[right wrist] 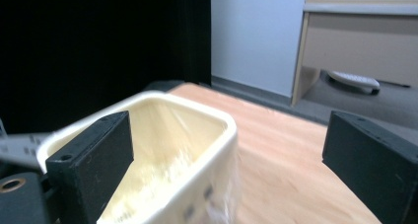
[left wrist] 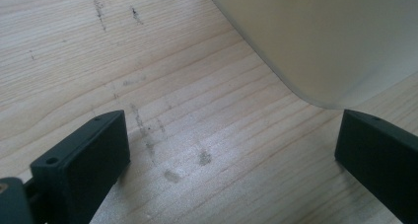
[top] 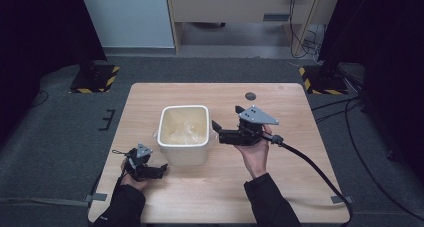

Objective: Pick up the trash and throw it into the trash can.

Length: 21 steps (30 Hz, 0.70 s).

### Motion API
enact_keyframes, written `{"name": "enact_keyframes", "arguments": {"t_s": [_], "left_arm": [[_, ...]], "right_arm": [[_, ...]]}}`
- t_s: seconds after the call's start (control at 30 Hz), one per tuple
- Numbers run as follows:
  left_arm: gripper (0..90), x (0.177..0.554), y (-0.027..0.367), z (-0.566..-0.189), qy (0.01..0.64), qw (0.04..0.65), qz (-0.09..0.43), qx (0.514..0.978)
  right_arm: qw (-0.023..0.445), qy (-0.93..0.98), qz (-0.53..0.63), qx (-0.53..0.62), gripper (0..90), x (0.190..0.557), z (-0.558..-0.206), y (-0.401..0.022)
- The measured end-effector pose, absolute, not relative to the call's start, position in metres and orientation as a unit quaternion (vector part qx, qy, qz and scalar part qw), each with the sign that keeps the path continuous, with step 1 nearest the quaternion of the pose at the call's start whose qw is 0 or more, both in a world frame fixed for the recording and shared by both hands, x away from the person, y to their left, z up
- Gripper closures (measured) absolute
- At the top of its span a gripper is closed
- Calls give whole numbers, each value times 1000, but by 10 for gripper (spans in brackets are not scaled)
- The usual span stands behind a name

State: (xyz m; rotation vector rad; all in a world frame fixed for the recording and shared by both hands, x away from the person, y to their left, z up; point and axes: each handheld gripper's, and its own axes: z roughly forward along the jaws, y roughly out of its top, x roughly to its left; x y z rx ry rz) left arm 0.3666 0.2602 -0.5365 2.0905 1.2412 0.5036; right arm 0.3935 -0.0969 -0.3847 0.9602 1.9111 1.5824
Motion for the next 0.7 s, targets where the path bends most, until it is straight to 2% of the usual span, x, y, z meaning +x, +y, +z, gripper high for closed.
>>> {"name": "enact_keyframes", "arguments": {"t_s": [0.7], "left_arm": [[0, 366, 260, -536, 474, 323, 193, 796]], "right_arm": [[218, 735, 467, 441, 21, 362, -485, -194]]}}
